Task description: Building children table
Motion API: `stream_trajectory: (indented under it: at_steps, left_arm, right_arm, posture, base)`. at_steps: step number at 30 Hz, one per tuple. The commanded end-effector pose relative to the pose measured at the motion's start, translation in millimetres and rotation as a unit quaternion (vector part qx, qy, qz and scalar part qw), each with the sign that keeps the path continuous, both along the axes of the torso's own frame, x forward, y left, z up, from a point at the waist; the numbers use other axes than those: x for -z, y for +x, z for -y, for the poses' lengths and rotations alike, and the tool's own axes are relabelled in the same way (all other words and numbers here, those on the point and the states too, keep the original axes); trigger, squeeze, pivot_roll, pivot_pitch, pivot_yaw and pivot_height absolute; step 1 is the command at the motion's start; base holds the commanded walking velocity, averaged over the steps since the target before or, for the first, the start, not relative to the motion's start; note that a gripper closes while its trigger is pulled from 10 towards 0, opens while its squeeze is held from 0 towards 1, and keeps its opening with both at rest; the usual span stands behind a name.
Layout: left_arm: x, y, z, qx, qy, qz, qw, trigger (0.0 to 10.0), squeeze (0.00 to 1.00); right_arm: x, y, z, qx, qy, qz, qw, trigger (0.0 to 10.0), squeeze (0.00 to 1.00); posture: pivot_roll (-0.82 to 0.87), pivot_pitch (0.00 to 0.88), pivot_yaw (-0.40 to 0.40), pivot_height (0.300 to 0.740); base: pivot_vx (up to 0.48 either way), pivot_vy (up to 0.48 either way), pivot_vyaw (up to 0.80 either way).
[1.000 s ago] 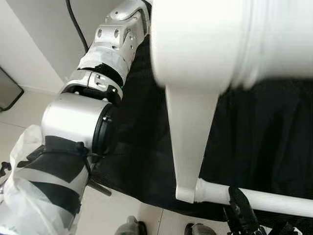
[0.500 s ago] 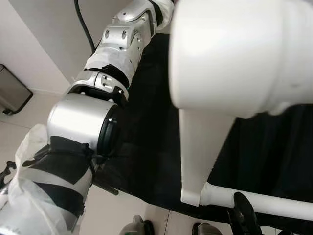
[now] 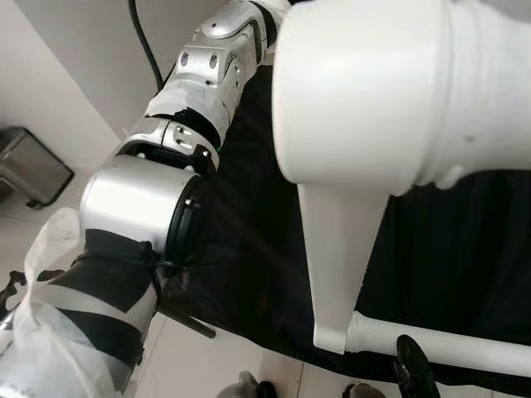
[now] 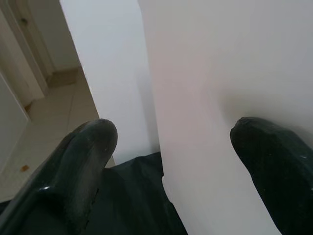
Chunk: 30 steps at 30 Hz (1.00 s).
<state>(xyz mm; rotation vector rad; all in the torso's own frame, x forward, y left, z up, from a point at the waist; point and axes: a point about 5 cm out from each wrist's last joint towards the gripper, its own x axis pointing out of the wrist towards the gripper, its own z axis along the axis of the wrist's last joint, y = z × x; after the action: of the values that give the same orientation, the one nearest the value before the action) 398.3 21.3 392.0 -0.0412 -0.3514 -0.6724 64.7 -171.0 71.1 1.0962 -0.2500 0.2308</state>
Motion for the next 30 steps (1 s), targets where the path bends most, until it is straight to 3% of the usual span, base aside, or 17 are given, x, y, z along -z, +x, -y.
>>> stream_trajectory:
  at_steps: [1,10,12,16,19,30]
  left_arm:
    - [-5.0,-4.1,5.6,0.030,0.021,0.019,0.999,10.0,0.00]
    - [-2.4,-6.4,13.7,0.046,0.027,0.020,0.998,10.0,0.00]
    - [3.9,-6.9,17.1,0.055,0.037,0.020,0.998,10.0,0.00]
    - [8.9,-5.0,13.0,0.049,0.052,0.027,0.997,10.0,0.00]
    - [10.7,-4.5,12.0,0.054,0.048,0.022,0.997,10.0,0.00]
    - [10.7,-4.5,12.0,0.054,0.048,0.022,0.997,10.0,0.00]
  right_arm:
    - [27.9,-74.6,-21.3,0.151,0.072,-0.171,0.971,10.0,0.00]
    - [27.9,-76.0,-14.3,0.204,0.054,-0.150,0.966,10.0,0.00]
    - [28.9,-74.6,-11.0,0.195,0.038,-0.142,0.970,10.0,0.00]
    - [41.0,-89.0,-5.0,0.173,-0.016,-0.149,0.973,10.0,0.00]
    - [37.6,-92.3,-8.4,0.137,-0.015,-0.129,0.982,10.0,0.00]
    - [37.6,-92.3,-8.4,0.137,-0.015,-0.129,0.982,10.0,0.00]
  posture:
    - [-0.28,0.097,0.271,0.740]
    - [-0.30,0.091,0.284,0.740]
    - [-0.30,0.083,0.267,0.740]
    - [-0.30,0.083,0.265,0.740]
    - [-0.30,0.083,0.265,0.740]
    - [-0.30,0.083,0.265,0.740]
  base:
    - [0.000,0.000,0.00]
    - [0.000,0.000,0.00]
    - [0.000,0.000,0.00]
    - [0.000,0.000,0.00]
    - [0.000,0.000,0.00]
    - [0.000,0.000,0.00]
